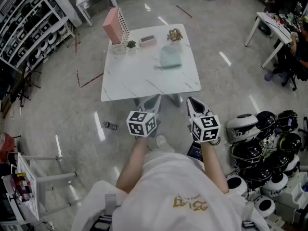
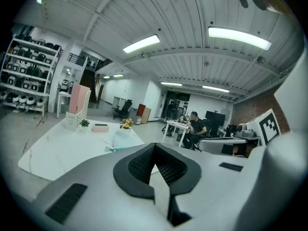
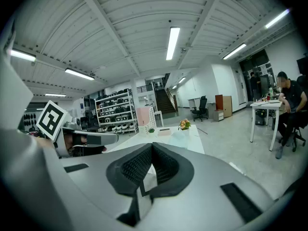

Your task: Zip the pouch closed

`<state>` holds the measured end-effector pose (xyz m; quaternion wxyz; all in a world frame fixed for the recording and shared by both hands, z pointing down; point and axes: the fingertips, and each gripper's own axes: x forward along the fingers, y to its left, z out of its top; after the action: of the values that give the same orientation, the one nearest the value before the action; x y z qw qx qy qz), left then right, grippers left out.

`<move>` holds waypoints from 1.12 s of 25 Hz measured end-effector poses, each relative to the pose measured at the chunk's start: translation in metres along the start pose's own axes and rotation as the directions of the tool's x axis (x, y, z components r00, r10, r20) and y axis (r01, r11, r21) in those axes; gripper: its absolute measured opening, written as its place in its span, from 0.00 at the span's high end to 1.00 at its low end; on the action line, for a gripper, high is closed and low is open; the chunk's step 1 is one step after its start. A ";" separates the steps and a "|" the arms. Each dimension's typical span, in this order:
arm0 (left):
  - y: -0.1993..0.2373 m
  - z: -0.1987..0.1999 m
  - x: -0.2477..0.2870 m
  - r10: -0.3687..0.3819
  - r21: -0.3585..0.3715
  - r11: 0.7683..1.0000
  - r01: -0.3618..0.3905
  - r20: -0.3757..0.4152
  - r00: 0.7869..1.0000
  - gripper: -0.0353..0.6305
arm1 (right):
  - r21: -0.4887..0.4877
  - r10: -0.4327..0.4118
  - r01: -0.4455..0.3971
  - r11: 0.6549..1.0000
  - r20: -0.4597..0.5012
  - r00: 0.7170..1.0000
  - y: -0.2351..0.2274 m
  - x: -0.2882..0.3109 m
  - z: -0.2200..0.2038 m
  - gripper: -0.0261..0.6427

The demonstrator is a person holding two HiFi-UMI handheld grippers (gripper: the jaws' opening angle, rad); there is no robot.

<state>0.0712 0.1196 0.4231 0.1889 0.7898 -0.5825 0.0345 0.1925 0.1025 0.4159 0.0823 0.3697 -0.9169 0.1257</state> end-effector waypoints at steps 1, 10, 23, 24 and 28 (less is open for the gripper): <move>-0.001 -0.002 -0.004 0.003 0.000 1.000 -0.003 -0.004 1.000 0.92 | 0.001 -0.005 0.005 1.000 -0.001 1.000 0.002 -0.003 -0.003 0.94; -0.008 -0.012 -0.031 0.023 0.003 1.000 -0.023 -0.013 1.000 0.92 | 0.014 0.000 0.000 1.000 0.010 1.000 0.016 -0.023 -0.010 0.94; -0.006 -0.022 -0.051 0.054 -0.075 0.996 -0.054 0.001 0.999 0.57 | 0.057 -0.021 0.018 0.998 0.048 0.999 0.024 -0.032 -0.008 0.67; -0.006 -0.023 -0.053 0.060 -0.074 0.995 -0.060 -0.001 0.998 0.57 | 0.054 -0.019 0.016 0.998 0.048 0.999 0.025 -0.033 -0.009 0.66; -0.004 -0.030 -0.060 0.077 -0.071 0.994 -0.078 -0.015 0.997 0.57 | 0.059 0.000 -0.003 0.998 0.043 0.999 0.030 -0.028 -0.012 0.66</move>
<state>0.0609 0.1855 0.4331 0.2189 0.7592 -0.6124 0.0259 0.1925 0.1454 0.4155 0.0515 0.3738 -0.9146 0.1451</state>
